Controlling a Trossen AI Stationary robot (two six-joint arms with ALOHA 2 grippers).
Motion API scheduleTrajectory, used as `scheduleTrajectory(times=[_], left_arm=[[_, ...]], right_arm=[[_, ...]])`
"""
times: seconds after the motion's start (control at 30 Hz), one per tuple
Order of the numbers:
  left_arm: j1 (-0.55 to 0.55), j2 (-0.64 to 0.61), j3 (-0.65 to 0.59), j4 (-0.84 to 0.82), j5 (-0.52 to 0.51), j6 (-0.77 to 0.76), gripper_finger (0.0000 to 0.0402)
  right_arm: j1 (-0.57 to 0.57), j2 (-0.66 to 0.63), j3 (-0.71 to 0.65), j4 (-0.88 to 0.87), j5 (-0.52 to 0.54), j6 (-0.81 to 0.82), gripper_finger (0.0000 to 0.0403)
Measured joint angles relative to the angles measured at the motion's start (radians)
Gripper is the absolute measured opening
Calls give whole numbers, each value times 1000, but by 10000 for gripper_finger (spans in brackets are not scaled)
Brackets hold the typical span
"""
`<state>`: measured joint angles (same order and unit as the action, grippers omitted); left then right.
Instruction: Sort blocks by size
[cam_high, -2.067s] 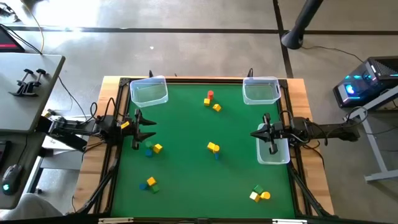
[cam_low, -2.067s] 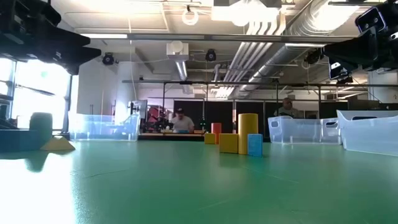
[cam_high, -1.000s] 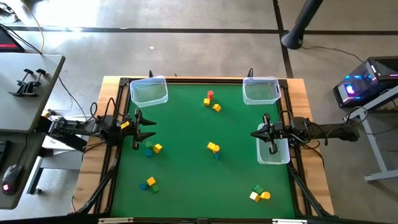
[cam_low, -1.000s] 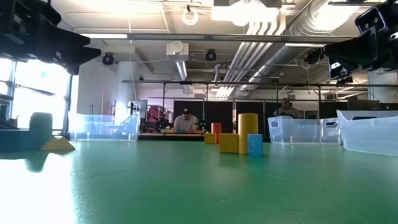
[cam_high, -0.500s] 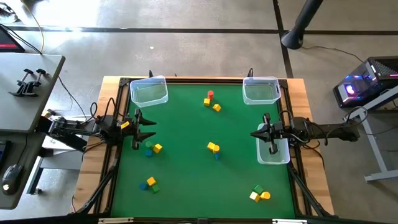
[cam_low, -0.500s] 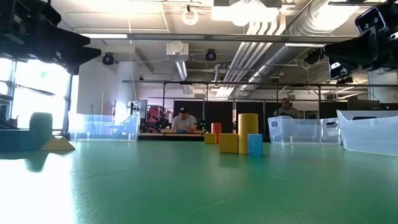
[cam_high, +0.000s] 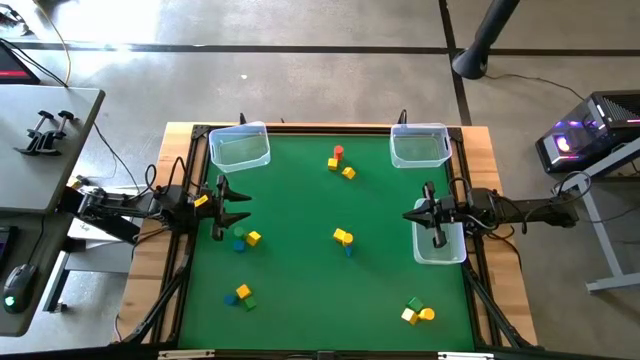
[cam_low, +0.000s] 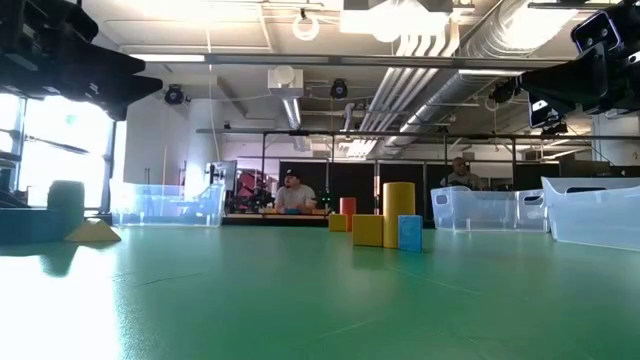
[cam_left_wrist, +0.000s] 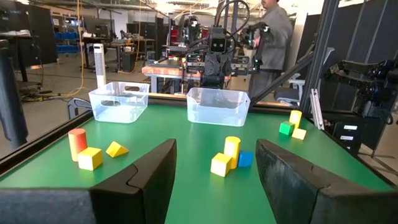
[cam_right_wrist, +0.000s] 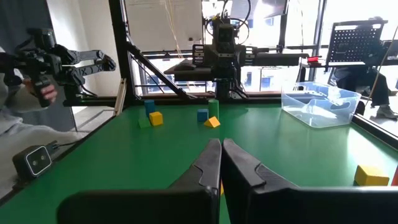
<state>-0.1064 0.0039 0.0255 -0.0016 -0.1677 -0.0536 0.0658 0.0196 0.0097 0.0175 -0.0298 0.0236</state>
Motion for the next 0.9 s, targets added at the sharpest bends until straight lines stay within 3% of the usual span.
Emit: scheduleTrajectory(times=[0.23,0.37,0.63,0.77,0.9], left_arm=[[0,0,0,1,0,-124,207],[1,0,0,46,-1,-136,207],[1,0,0,136,0,-127,207],[1,0,0,143,-26,-102,207],[1,0,0,143,-66,-101,207]], right_arm=[[0,0,0,16,73,-74,0],[0,0,0,123,136,-71,0],[0,-1,0,542,135,231,0],[0,1,0,540,117,291,0],[0,38,0,542,58,209,0]])
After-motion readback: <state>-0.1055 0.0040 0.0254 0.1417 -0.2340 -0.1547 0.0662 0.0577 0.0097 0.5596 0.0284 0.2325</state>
